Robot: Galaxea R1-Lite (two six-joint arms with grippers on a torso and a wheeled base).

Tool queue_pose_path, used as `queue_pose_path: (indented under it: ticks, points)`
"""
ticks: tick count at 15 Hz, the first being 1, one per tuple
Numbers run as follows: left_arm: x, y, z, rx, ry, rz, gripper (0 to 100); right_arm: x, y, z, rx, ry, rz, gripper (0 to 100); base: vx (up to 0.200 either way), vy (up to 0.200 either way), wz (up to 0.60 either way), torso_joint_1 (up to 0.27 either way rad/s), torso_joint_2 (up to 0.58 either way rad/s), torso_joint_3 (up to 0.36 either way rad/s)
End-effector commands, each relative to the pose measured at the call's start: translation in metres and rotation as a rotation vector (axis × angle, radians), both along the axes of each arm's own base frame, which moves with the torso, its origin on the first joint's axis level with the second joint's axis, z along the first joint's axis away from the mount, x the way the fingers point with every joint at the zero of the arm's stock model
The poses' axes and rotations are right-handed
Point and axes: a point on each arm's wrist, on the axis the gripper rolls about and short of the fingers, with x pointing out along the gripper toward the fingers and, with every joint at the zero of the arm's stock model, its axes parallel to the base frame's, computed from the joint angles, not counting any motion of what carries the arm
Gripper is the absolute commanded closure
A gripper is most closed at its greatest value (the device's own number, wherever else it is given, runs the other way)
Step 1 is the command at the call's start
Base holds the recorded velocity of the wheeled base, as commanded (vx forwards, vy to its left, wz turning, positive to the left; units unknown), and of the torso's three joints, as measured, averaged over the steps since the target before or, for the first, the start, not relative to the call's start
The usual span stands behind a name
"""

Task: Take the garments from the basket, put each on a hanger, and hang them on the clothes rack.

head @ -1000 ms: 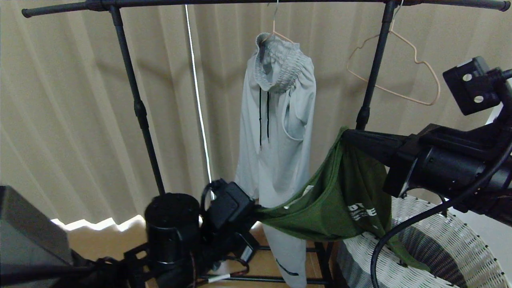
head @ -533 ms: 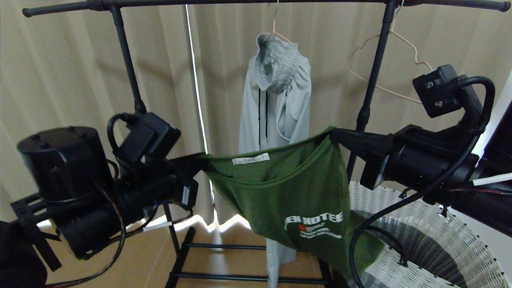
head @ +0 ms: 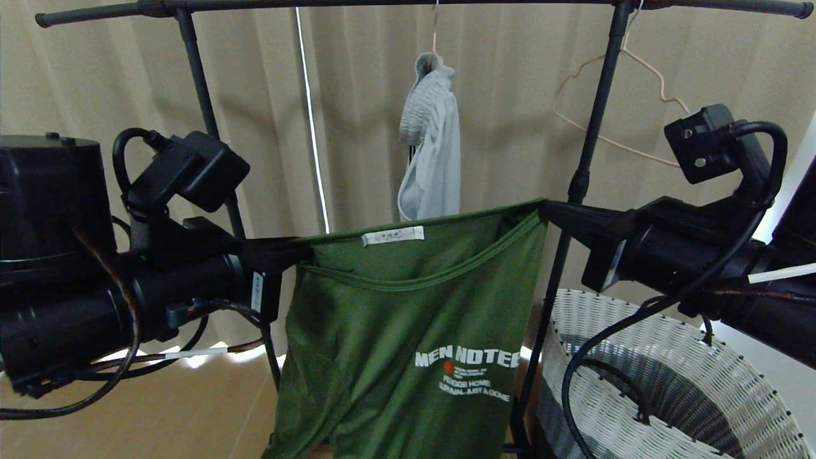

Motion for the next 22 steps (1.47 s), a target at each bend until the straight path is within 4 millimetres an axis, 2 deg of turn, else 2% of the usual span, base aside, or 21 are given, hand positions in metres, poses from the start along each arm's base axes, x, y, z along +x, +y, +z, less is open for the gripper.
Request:
queue_pose_path:
  ticks: [1, 7, 10, 16, 18, 20, 22]
  points:
    - [-0.009, 0.002, 0.006, -0.004, -0.005, -0.012, 100, -0.001, -0.001, -0.002, -0.002, 0.004, -0.002, 100, 0.0, 0.0, 0.0, 0.0, 0.0, 0.0]
    - [-0.002, -0.004, 0.027, -0.065, -0.104, -0.018, 100, -0.009, -0.007, 0.003, -0.007, -0.026, -0.001, 100, 0.0, 0.0, 0.0, 0.0, 0.0, 0.0]
    - [0.0, -0.006, 0.014, -0.041, -0.085, -0.019, 100, -0.01, -0.008, 0.006, -0.003, -0.034, -0.001, 100, 0.0, 0.0, 0.0, 0.0, 0.0, 0.0]
    - [0.005, -0.011, 0.019, -0.077, -0.135, -0.026, 100, -0.005, -0.016, 0.006, -0.019, -0.045, -0.042, 100, 0.0, 0.0, 0.0, 0.0, 0.0, 0.0]
    - [0.007, -0.013, 0.029, -0.109, -0.187, -0.027, 100, -0.003, -0.015, 0.015, 0.0, -0.083, -0.041, 100, 0.0, 0.0, 0.0, 0.0, 0.0, 0.0]
    - [0.008, -0.022, 0.052, -0.185, -0.29, -0.056, 100, 0.001, -0.015, 0.032, 0.047, -0.16, -0.047, 100, 0.0, 0.0, 0.0, 0.0, 0.0, 0.0]
    - [0.012, -0.027, 0.064, -0.214, -0.335, -0.061, 100, 0.003, -0.013, 0.038, 0.061, -0.18, -0.047, 100, 0.0, 0.0, 0.0, 0.0, 0.0, 0.0]
